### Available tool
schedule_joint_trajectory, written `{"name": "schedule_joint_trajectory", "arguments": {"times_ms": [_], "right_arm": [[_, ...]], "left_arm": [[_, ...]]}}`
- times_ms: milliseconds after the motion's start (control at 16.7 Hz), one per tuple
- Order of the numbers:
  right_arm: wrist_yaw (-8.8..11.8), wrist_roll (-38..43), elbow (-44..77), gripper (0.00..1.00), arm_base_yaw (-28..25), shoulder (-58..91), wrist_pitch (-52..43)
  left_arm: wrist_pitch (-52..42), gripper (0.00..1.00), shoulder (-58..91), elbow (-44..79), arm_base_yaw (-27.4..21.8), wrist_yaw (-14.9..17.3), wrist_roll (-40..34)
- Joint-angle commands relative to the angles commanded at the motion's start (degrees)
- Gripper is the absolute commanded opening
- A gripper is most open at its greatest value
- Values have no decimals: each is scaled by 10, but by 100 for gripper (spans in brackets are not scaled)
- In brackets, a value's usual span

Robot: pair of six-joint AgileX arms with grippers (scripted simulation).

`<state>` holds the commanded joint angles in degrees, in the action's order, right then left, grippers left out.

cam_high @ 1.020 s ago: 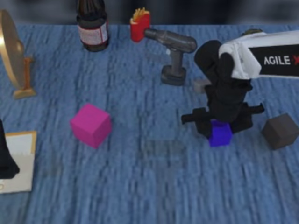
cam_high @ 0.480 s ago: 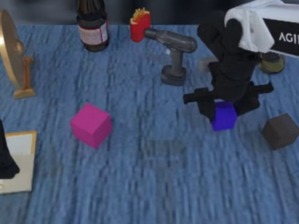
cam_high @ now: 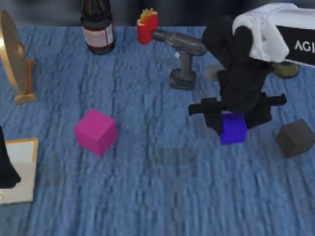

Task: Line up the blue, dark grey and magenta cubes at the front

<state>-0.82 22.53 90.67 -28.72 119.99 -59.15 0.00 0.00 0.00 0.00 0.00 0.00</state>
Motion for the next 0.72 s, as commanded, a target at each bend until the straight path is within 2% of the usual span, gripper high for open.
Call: {"name": "schedule_joint_trajectory", "arguments": {"times_ms": [420,720], "right_arm": [[-2,177,-163,0,-110,-137,22],[-2,192,-177,0,-120,-149,24]], "left_arm": [[0,100,0,0,0,0,0],[0,100,0,0,0,0,0]]}}
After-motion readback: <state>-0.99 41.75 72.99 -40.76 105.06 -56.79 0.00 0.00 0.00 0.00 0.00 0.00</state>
